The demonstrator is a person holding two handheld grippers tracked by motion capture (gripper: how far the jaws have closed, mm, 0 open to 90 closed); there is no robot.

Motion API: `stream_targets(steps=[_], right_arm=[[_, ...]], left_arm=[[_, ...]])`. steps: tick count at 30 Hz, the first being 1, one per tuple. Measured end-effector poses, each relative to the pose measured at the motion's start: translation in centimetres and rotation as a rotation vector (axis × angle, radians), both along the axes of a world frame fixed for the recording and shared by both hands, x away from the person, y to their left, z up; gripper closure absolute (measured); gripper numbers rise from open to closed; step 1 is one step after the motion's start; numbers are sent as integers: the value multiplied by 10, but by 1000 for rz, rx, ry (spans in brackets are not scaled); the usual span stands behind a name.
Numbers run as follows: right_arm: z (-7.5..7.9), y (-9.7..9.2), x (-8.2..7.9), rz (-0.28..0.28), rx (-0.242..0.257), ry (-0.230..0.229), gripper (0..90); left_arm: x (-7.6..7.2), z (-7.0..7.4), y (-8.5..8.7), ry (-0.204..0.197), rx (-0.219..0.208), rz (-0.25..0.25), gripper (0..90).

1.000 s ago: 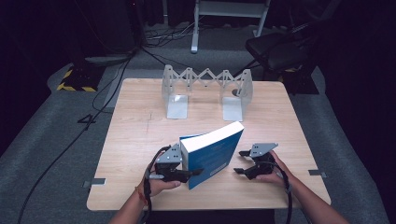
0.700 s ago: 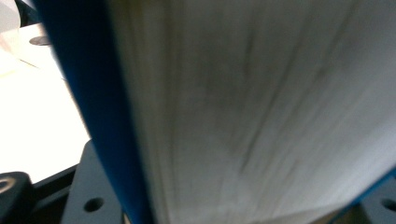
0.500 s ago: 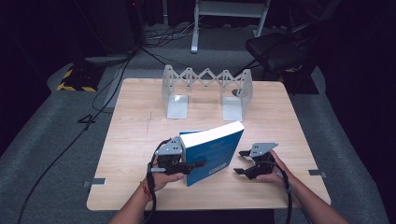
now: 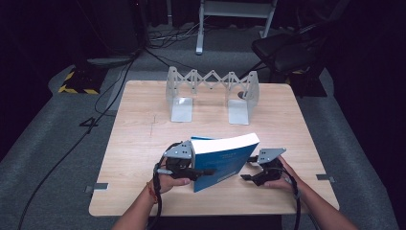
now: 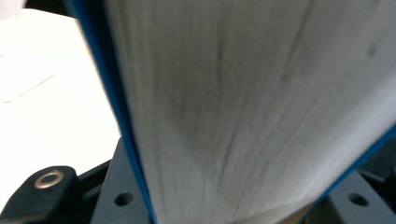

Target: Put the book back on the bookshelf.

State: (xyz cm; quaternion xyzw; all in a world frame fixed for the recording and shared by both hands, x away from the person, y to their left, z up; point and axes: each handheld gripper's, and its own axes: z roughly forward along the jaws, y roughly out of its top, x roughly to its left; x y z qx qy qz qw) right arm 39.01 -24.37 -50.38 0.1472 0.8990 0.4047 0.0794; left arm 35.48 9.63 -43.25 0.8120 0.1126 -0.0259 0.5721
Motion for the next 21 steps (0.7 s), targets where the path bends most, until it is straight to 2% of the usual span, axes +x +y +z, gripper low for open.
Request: stream_targets(steps=[1,5,11,14,16,18,20,21], right_arm=[[0,-1,0,1,-3,0,275],[0,-1,-5,23,-1,-7,272],[0,2,-6,41,-2,-12,294],[1,7,-9,52,19,-12,311],[2,11,-10,61,49,-13,333],[3,14,-11,78,57,-16,355],[3,19,-13,100,68,-26,346],[4,21,-14,104,63,-35,333]], left_arm=[[1,0,-2,7,0,-11,591],[4,0,-5,-9,4,-21,589],[4,-1,-2,-12,4,17,583],[1,-1,-2,-21,18,26,581],[-2,0,-2,-48,36,34,577],[-5,1,-3,-65,52,43,578],[-7,1,-3,-73,62,55,575],[-10,2,-3,-94,82,66,575]])
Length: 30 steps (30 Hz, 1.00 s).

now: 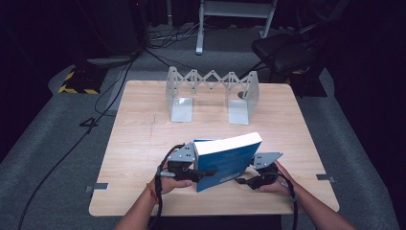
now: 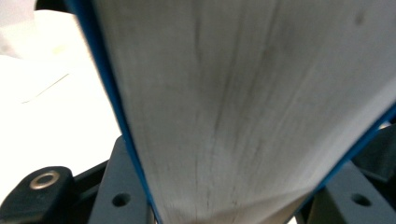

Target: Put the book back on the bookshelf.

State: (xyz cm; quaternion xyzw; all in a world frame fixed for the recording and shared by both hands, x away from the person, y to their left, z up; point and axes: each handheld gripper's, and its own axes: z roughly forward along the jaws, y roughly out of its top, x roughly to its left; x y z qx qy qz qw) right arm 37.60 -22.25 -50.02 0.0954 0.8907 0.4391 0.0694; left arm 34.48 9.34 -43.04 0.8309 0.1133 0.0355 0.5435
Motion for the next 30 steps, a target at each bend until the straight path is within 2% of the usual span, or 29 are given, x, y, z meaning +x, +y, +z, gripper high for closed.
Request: stream_targets(steps=[1,3,4,7,11,14,15,16,18,19,20,21,26,30], right_arm=[[0,1,0,0,1,-7,336],[1,1,0,-1,11,0,376],[1,1,0,-1,11,0,376],[1,-2,2,4,26,-1,433],[2,-2,2,8,24,-9,442],[3,-3,1,7,24,-7,448],[3,-3,0,5,22,-1,449],[3,-3,0,5,22,-1,449],[3,-3,-1,3,21,-2,449],[3,-3,-1,1,20,-3,449],[3,-3,-2,-1,19,-5,448],[3,-3,-2,0,16,-10,449],[4,-4,-4,4,12,-24,467],[4,-4,-8,4,10,-38,468]], left_arm=[[0,0,0,0,0,0,574],[-5,1,0,-26,39,13,569],[-5,1,0,-26,39,13,565],[-13,-1,0,-58,116,43,537],[-17,-3,2,-77,141,64,524],[-23,-5,0,-106,178,100,503],[-27,-10,0,-122,202,129,497],[-27,-10,0,-122,202,129,496],[-30,-16,-1,-114,214,160,496],[-32,-20,-2,-119,233,174,496],[-35,-25,-5,-138,270,189,495],[-35,-26,-7,-150,283,194,494],[-34,-27,-5,-169,287,215,491],[-30,-27,-2,-156,291,214,476]])
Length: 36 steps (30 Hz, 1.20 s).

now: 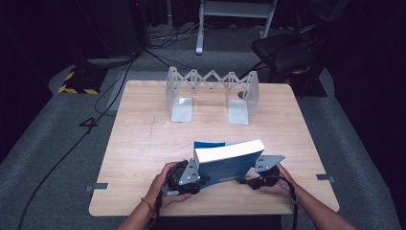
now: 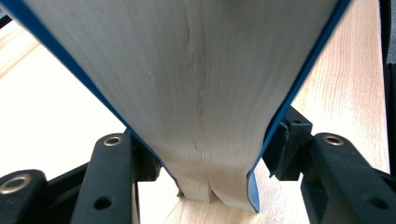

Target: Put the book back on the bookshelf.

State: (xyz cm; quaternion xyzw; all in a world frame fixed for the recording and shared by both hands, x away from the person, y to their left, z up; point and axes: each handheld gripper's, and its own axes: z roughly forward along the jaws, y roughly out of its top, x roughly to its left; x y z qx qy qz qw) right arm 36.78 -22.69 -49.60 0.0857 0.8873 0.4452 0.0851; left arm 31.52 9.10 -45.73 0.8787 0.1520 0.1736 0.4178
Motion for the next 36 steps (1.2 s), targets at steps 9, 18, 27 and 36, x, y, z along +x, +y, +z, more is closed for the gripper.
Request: stream_targets(steps=[9,18,27,36], right_arm=[[1,-1,-8,12,-5,-14,508],[4,2,-13,16,9,-28,541],[20,6,-17,-4,95,-52,562],[41,12,-27,-25,162,-112,578]], left_arm=[[13,2,8,24,-17,1,424],[24,10,19,61,-138,8,400],[20,14,19,17,-160,44,394],[18,11,15,3,-160,65,374]])
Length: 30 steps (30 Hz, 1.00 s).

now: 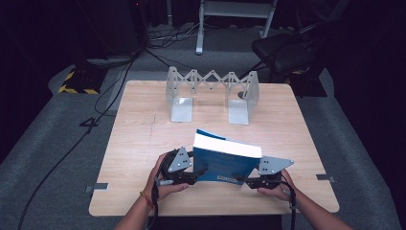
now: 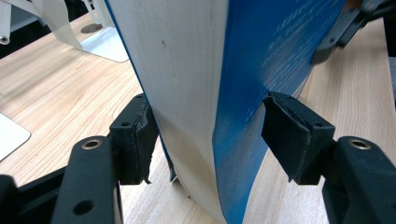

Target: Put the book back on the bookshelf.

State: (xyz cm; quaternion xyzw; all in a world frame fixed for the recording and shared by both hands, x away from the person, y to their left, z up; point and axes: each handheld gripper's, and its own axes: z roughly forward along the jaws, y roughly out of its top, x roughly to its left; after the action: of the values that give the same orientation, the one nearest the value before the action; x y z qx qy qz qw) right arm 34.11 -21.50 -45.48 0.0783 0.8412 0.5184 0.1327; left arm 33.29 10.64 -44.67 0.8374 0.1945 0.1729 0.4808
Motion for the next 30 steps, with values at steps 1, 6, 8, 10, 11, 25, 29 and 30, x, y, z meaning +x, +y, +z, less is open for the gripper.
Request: stream_targets(steps=[1,6,8,10,11,25,29,30], right_arm=[[2,1,-1,-5,5,-3,580],[7,1,-5,-14,5,-17,593],[8,1,-5,-17,7,-22,594],[9,0,-5,-21,14,-19,594],[9,-1,-5,-22,16,-21,594],[20,-14,-5,-62,53,-29,594],[23,-15,-5,-77,54,-40,592],[24,-15,-6,-83,57,-43,591]], left_arm=[[0,0,0,-1,1,0,374],[0,0,-4,-4,-1,18,356],[2,0,-5,-2,-2,19,356],[3,1,-7,3,-5,23,351],[4,1,-8,3,-1,25,348],[17,2,-26,-2,-1,24,331],[20,3,-30,-7,2,22,326],[22,3,-32,-8,5,16,321]])
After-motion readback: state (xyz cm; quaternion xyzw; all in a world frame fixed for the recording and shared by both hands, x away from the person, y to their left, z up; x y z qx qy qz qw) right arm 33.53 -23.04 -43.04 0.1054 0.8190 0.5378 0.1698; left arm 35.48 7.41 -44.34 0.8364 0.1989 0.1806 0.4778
